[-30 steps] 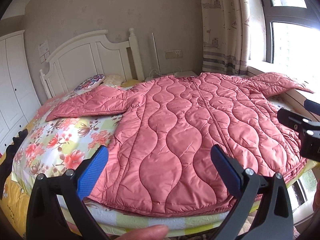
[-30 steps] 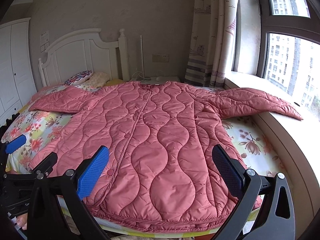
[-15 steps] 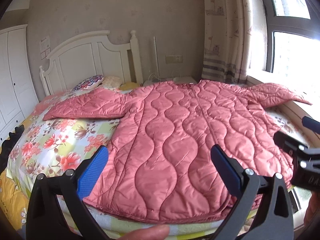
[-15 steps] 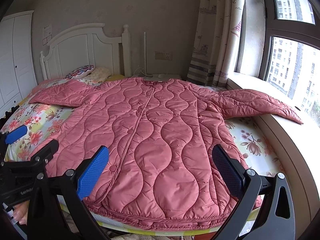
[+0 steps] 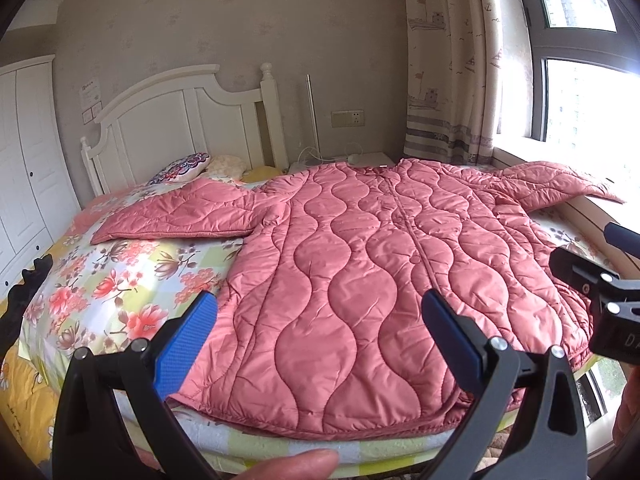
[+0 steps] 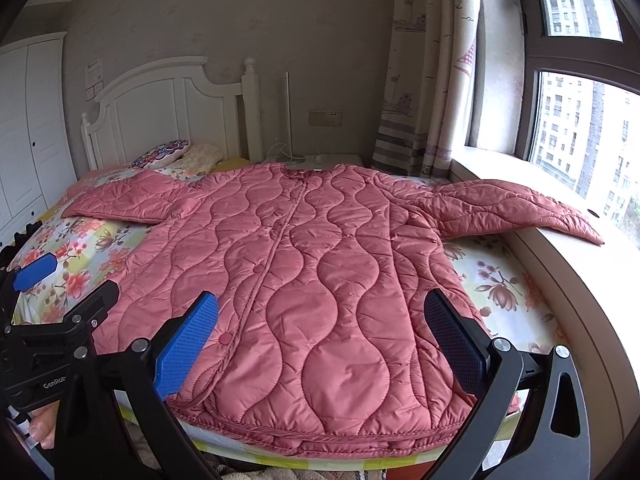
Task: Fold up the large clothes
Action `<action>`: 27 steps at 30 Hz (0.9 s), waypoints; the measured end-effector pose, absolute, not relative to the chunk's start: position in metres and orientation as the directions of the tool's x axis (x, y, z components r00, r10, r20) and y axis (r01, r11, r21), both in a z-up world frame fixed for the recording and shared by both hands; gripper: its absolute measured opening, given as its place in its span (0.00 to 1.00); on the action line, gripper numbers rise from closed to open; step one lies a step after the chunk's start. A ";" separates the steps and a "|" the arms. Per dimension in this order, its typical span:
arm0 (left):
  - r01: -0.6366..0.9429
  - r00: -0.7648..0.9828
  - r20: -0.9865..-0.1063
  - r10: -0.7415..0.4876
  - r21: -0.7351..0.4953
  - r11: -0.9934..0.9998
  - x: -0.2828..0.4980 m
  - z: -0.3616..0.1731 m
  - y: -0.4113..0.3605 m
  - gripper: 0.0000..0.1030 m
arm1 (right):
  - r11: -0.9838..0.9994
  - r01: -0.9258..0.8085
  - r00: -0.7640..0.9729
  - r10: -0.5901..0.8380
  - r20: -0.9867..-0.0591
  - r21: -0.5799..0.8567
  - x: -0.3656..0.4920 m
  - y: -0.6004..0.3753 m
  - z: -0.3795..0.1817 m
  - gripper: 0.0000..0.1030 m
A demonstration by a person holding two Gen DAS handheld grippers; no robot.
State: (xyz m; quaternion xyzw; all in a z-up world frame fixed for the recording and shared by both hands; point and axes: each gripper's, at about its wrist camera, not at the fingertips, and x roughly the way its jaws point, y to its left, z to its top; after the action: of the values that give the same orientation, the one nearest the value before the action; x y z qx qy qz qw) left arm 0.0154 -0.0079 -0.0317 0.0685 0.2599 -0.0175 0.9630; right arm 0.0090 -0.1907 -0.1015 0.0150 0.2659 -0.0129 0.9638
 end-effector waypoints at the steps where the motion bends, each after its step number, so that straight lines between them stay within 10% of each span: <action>1: 0.068 0.864 -0.503 0.004 0.124 0.990 0.015 -0.032 -0.007 0.98 | 0.999 0.029 0.857 -0.014 -0.515 0.022 0.009 -0.189 -0.102 0.96; 27: 0.100 0.878 -0.478 -0.016 0.150 0.984 0.044 -0.027 -0.025 0.98 | 0.996 0.082 0.846 -0.051 -0.531 0.035 0.029 -0.208 -0.116 0.96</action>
State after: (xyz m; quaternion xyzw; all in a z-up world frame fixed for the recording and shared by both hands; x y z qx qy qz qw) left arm 0.0443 -0.0247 -0.0268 0.0852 0.2450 -0.0299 0.9653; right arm 0.0287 -0.2077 -0.1162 0.0280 0.2755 -0.0344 0.9603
